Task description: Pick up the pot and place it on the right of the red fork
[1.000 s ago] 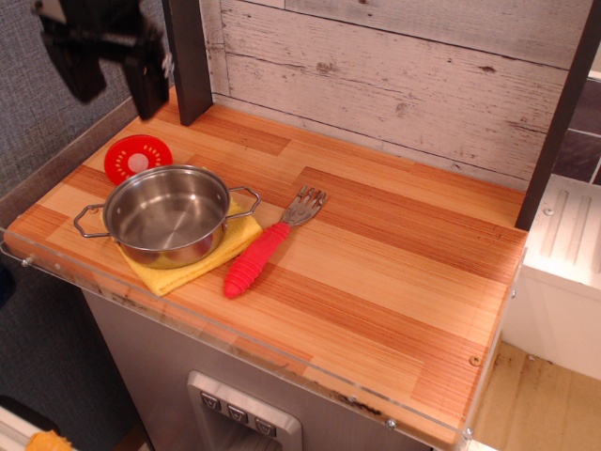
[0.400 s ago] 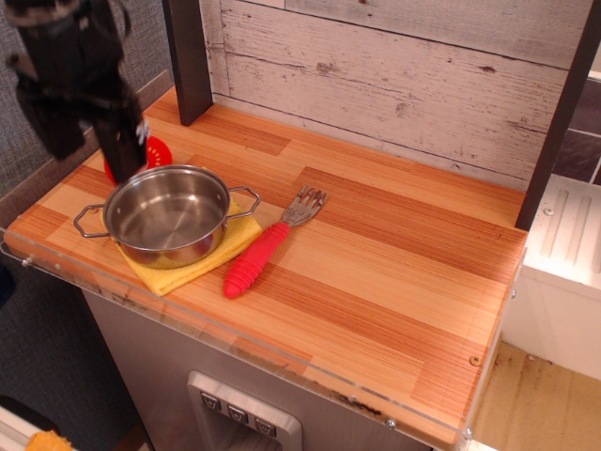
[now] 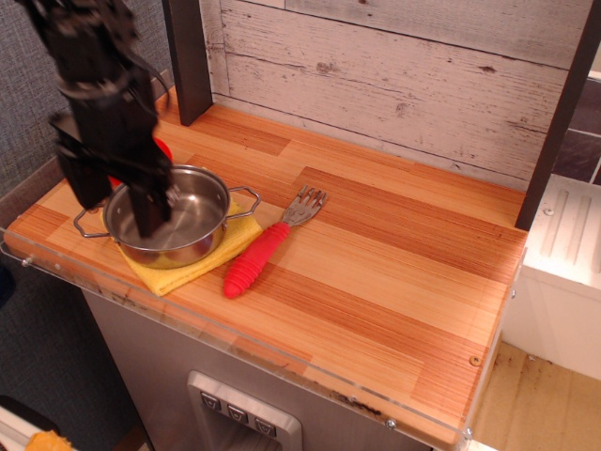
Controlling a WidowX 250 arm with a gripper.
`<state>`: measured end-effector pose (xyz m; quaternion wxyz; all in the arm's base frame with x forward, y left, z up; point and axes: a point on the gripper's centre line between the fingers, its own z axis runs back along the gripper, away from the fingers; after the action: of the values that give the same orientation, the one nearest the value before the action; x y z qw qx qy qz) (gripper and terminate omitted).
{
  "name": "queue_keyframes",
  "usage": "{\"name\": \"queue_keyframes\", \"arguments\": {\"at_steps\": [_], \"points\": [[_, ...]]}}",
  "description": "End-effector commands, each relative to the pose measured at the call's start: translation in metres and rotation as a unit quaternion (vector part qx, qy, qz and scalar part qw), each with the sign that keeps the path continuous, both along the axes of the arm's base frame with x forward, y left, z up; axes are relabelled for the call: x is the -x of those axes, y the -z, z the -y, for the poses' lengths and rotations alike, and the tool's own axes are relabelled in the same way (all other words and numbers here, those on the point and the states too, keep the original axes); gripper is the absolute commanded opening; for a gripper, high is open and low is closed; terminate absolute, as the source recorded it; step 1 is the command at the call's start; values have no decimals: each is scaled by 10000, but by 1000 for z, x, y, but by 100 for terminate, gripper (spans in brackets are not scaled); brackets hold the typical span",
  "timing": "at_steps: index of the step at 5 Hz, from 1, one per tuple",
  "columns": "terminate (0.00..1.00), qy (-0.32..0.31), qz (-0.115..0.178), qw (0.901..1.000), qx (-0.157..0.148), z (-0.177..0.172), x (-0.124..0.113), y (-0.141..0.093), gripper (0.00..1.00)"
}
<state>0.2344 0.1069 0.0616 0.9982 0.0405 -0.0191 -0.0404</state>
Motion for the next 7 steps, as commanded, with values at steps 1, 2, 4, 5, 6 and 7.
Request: {"name": "queue_keyframes", "arguments": {"at_steps": [1,2,4,5,6,7], "points": [[0,435,221,9985,-262,39,-6,1,100],[0,452,150,9983,-323,46,-14,14,100],[0,420,14,9978,-505,41,-34,33,100],[0,416,75,9982,-414,39,-36,27,0],[0,463,170,9985,-241,40,-34,15,0],[0,450,231,9987,-97,38,-31,4,0]]}}
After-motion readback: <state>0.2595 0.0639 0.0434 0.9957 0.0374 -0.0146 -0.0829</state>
